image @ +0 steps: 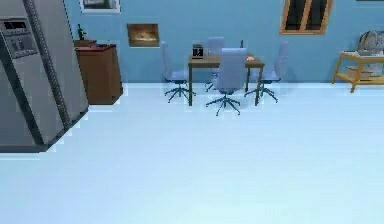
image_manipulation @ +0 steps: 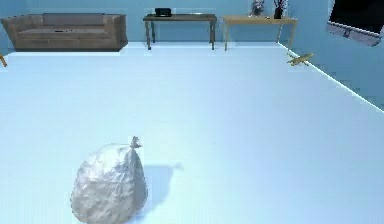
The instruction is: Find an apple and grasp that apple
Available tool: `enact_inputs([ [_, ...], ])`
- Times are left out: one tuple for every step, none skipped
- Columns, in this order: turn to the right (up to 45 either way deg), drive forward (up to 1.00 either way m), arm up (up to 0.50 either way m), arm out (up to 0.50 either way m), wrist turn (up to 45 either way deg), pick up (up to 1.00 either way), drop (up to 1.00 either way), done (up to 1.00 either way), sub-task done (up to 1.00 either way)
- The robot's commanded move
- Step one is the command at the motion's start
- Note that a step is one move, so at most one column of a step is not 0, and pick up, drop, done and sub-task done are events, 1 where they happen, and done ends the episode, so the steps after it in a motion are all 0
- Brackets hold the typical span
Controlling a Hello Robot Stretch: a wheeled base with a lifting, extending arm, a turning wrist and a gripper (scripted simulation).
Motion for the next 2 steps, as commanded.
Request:
enact_inputs([
  [0.0,1.0,0.0,0.0,0.0,0.0,0.0,0.0,0.0],
  [0.0,1.0,0.0,0.0,0.0,0.0,0.0,0.0,0.0],
])
